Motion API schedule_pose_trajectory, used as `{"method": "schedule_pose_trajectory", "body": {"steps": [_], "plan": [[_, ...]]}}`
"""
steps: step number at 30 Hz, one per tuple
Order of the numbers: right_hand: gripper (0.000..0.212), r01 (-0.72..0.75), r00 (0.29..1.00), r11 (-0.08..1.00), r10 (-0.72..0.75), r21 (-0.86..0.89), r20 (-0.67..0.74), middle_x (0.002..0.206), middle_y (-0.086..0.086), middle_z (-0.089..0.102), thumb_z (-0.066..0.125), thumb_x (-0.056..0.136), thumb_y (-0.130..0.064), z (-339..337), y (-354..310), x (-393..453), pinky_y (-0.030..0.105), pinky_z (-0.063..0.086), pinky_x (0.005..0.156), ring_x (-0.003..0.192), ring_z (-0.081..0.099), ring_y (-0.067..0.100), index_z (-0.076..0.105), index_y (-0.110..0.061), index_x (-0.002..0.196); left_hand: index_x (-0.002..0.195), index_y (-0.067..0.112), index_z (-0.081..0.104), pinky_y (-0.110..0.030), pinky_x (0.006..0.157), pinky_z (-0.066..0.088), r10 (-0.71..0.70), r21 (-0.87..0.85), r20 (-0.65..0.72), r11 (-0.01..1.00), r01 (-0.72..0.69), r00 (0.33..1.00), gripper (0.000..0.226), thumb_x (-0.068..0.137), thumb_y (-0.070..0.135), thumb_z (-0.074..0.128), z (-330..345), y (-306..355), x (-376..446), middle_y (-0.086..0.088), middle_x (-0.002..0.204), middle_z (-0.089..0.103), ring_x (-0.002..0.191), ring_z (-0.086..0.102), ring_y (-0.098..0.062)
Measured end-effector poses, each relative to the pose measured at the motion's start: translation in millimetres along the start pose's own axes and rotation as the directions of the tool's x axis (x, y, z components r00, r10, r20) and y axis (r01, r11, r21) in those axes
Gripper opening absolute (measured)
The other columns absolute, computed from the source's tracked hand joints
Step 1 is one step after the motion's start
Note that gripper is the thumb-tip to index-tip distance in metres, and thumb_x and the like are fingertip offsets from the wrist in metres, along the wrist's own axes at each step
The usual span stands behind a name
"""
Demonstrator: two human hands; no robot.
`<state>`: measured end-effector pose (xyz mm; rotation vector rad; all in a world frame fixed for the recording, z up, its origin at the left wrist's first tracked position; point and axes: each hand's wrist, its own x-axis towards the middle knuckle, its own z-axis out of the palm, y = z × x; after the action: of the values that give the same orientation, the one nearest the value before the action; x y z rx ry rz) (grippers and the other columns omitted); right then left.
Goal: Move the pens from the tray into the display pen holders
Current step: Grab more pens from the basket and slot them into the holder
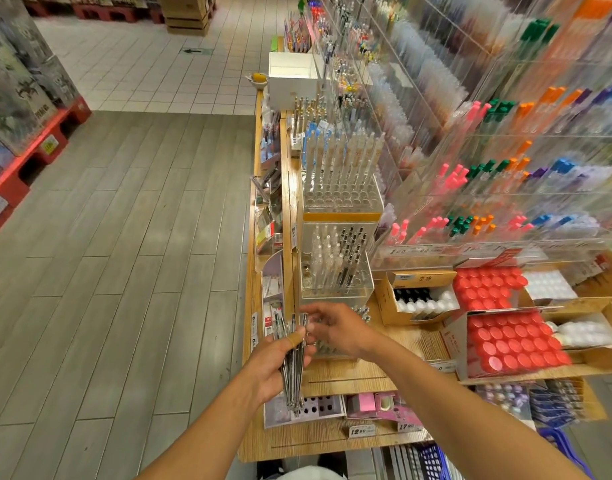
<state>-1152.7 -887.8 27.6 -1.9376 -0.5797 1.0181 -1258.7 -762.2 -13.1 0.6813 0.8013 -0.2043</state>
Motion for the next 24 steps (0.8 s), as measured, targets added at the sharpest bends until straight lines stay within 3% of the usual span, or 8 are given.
{"method": "schedule_pose_trajectory", "body": {"steps": [3, 8, 10, 13, 15, 18, 21, 24], "plan": [[0.034, -0.045, 0.998, 0.984, 0.036, 0.174, 0.051, 0.106, 0.011, 0.054, 0.056, 0.095, -0.002, -6.2, -1.4, -7.2, 0.038, 0.05, 0.099, 0.096, 0.061, 0.022, 0.055, -0.007, 0.129, 0.101, -0.006, 0.075, -0.03, 0.056, 0.058, -0.011, 0.02, 0.037, 1.0, 0.01, 0.999, 0.032, 0.076, 0.013, 0.078, -0.4, -1.6, -0.9, -0.024, 0.098, 0.072, 0.071, 0.071, -0.026], [0.024, -0.075, 0.997, 0.957, 0.062, 0.28, 0.053, 0.101, 0.014, 0.059, 0.061, 0.092, -0.003, -6.2, 1.0, -9.9, 0.048, 0.048, 0.1, 0.095, 0.059, 0.027, 0.057, -0.002, 0.116, 0.096, -0.006, 0.076, -0.031, 0.058, 0.059, -0.03, 0.058, 0.03, 0.998, 0.028, 0.999, 0.03, 0.079, 0.019, 0.077, -2.7, -2.8, -0.8, -0.025, 0.096, 0.072, 0.073, 0.072, -0.027], [0.022, -0.072, 0.997, 0.943, 0.06, 0.325, 0.046, 0.091, 0.013, 0.06, 0.061, 0.092, -0.005, -6.2, 1.4, -9.3, 0.045, 0.05, 0.089, 0.085, 0.059, 0.026, 0.054, 0.002, 0.112, 0.093, -0.006, 0.076, -0.033, 0.059, 0.06, -0.041, 0.057, 0.031, 0.998, 0.039, 0.999, 0.028, 0.081, 0.02, 0.075, -4.5, -1.4, -1.4, -0.024, 0.091, 0.071, 0.072, 0.071, -0.029], [0.014, -0.011, 0.999, 0.937, 0.025, 0.349, -0.034, 0.079, 0.007, 0.06, 0.061, 0.093, -0.007, -14.0, -1.1, -8.1, 0.03, 0.051, 0.07, 0.072, 0.059, 0.019, 0.052, -0.003, 0.103, 0.101, -0.005, 0.07, -0.034, 0.055, 0.06, -0.054, 0.028, -0.05, 0.998, 0.055, 0.997, 0.028, 0.086, 0.018, 0.069, -8.4, -0.3, -1.2, -0.021, 0.083, 0.07, 0.068, 0.07, -0.029], [0.013, 0.053, 0.987, 0.959, -0.009, 0.278, -0.159, 0.083, 0.007, 0.063, 0.061, 0.093, -0.011, -23.2, -2.8, -6.2, 0.025, 0.054, 0.068, 0.071, 0.064, 0.015, 0.052, -0.005, 0.1, 0.109, -0.005, 0.064, -0.033, 0.052, 0.059, -0.054, 0.008, -0.125, 0.998, 0.056, 0.991, 0.023, 0.095, 0.014, 0.06, -11.9, -0.5, -0.8, -0.021, 0.085, 0.071, 0.067, 0.07, -0.028], [0.011, 0.127, 0.941, 0.992, -0.118, 0.009, -0.316, 0.089, 0.007, 0.065, 0.06, 0.095, -0.021, -34.9, -1.8, -2.8, 0.031, 0.055, 0.069, 0.076, 0.065, 0.015, 0.052, -0.014, 0.097, 0.111, -0.004, 0.062, -0.033, 0.054, 0.061, -0.053, 0.021, -0.188, 0.998, 0.058, 0.981, 0.02, 0.099, 0.009, 0.053, -16.6, -1.2, -0.2, -0.022, 0.085, 0.074, 0.065, 0.071, -0.027], [0.011, 0.165, 0.939, 0.94, -0.242, -0.3, -0.243, 0.082, 0.003, 0.061, 0.056, 0.097, -0.025, -36.5, 4.1, 1.7, 0.029, 0.048, 0.06, 0.07, 0.058, 0.015, 0.047, -0.02, 0.093, 0.109, -0.003, 0.061, -0.032, 0.054, 0.06, -0.048, 0.041, -0.237, 0.997, 0.06, 0.97, 0.017, 0.101, 0.007, 0.051, -18.2, -2.7, 1.3, -0.019, 0.081, 0.075, 0.063, 0.072, -0.025], [0.012, 0.172, 0.96, 0.844, -0.259, -0.507, -0.105, 0.08, -0.002, 0.058, 0.053, 0.098, -0.025, -28.9, 11.5, 7.7, 0.023, 0.041, 0.056, 0.069, 0.055, 0.012, 0.042, -0.024, 0.093, 0.108, -0.002, 0.062, -0.031, 0.054, 0.058, -0.041, 0.064, -0.255, 0.996, 0.059, 0.966, 0.016, 0.101, 0.007, 0.051, -17.0, -3.2, 2.1, -0.018, 0.084, 0.076, 0.067, 0.073, -0.026]]}}
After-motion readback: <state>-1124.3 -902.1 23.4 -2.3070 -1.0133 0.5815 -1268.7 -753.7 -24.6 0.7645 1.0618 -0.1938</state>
